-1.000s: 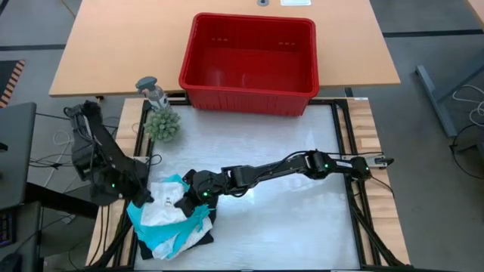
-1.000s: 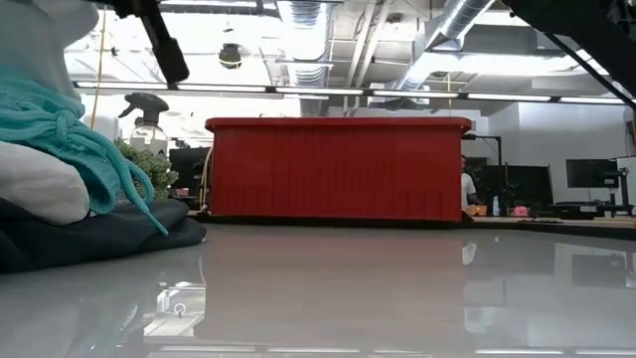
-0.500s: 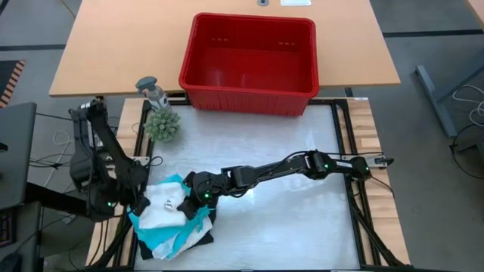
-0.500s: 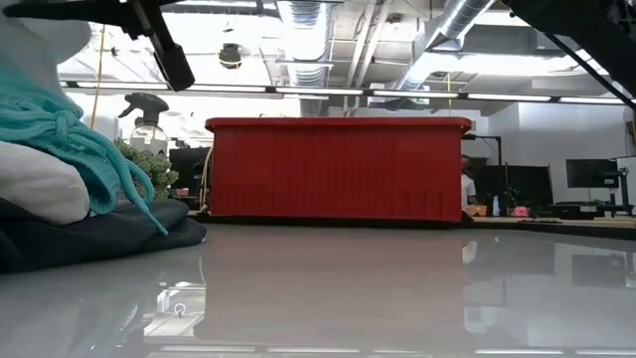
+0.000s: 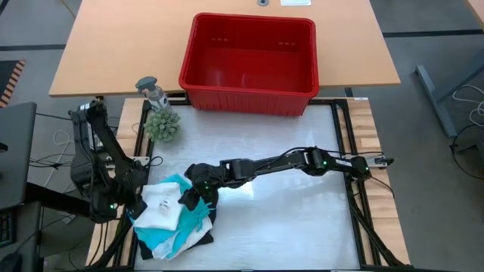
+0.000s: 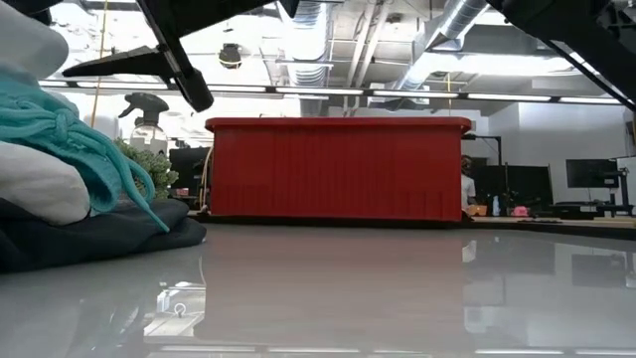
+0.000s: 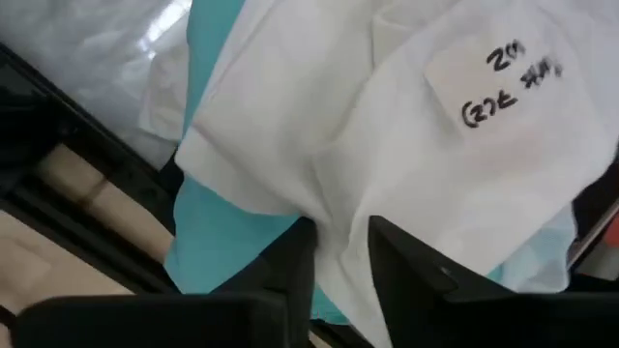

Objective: Fold Laundry from Bin
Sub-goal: Stack the white shorts on top of the blue shorts

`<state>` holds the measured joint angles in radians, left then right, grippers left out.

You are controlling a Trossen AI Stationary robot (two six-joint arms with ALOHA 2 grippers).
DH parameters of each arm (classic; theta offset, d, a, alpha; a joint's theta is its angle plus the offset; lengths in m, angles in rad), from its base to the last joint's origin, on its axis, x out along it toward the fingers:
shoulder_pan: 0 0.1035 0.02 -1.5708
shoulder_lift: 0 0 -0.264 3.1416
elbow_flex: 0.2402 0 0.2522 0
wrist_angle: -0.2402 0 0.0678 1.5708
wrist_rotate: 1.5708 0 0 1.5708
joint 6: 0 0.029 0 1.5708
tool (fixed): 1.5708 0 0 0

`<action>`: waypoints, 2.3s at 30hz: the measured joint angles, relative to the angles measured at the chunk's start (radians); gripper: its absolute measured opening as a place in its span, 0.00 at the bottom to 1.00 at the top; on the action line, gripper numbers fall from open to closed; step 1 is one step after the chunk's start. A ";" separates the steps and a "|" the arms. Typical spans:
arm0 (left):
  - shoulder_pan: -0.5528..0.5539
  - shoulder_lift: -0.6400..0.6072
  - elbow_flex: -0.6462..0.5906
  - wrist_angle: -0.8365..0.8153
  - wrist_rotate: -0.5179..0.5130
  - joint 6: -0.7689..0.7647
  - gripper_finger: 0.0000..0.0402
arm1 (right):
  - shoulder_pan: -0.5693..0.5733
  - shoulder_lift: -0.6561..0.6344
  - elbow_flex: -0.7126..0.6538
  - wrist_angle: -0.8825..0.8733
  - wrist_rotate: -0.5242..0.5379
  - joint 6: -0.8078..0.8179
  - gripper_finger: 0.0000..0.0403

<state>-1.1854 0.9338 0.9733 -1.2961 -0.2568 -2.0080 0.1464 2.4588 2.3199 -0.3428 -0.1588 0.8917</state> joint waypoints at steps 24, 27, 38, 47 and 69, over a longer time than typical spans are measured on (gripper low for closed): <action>0.001 -0.177 0.123 0.315 -0.507 0.447 0.39 | -0.016 -0.142 0.000 -0.081 0.009 -0.185 0.59; 0.000 -0.130 0.100 0.399 -0.571 0.629 0.35 | -0.006 -0.156 0.003 -0.023 0.022 -0.268 0.56; -0.130 -0.031 -0.065 0.432 -0.736 0.454 0.17 | 0.020 -0.055 -0.001 0.234 -0.147 -0.370 0.38; -0.276 0.013 -0.223 0.437 -0.898 0.154 0.01 | 0.023 0.064 0.000 0.443 -0.235 -0.320 0.16; -0.347 0.253 -0.471 0.483 -0.763 -0.285 0.00 | -0.006 0.230 0.002 0.391 -0.241 -0.261 0.06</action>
<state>-1.5322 1.1865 0.5022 -0.8134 -1.0194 -2.2930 0.1402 2.6884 2.3217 0.0482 -0.3997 0.6311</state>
